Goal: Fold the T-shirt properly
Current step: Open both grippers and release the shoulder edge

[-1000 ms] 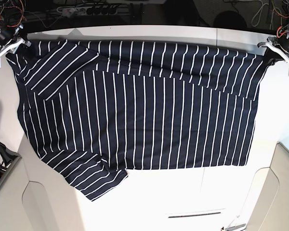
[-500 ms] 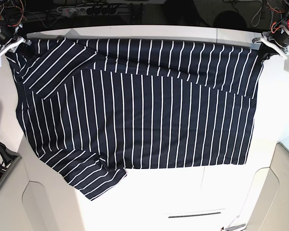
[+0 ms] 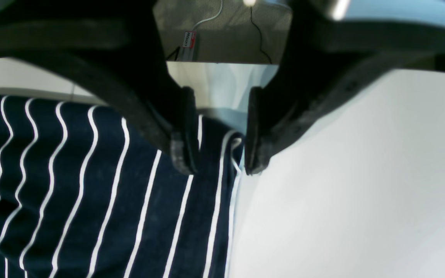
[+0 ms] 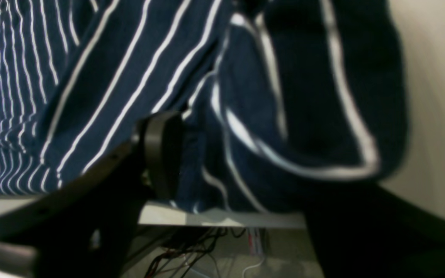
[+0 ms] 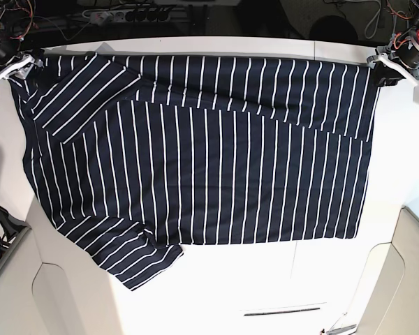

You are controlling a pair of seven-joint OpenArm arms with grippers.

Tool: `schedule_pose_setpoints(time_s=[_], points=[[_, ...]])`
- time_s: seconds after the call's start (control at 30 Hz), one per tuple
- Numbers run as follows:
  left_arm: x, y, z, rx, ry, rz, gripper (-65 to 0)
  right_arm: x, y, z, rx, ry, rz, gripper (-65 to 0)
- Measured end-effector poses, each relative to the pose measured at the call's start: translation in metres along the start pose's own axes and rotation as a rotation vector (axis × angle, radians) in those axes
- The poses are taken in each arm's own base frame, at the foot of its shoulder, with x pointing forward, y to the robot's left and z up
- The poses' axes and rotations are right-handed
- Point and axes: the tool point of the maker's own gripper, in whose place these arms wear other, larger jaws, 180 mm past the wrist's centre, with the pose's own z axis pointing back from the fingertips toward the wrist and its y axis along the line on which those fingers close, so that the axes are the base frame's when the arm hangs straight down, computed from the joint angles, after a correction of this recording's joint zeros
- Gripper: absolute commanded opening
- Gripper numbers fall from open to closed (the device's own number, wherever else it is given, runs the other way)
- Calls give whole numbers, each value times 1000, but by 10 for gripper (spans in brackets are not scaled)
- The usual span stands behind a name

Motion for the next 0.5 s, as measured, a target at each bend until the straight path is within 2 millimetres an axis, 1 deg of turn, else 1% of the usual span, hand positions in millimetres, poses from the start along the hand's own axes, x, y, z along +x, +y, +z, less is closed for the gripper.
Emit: schedule_pose_setpoints(time_s=[0.07,0.17,0.27,0.37,0.5], points=[[1,1,1,3,-3,2,-411,4,-5,4,-15,-18,-9,-303],[6,14,7,44,-25,33,-411,15,-16,12,-46,-64,-29,-303],[14,28,18,77,-68,66,-411,32,-30,24,-83,-131,-49,-303],[22,40,28,101,-108,90,-410,51,-41,37,-117,-180,-27,-303],[31,46,33,109,-129,79,-409,78,-50,50,-149,-219,35,-303]])
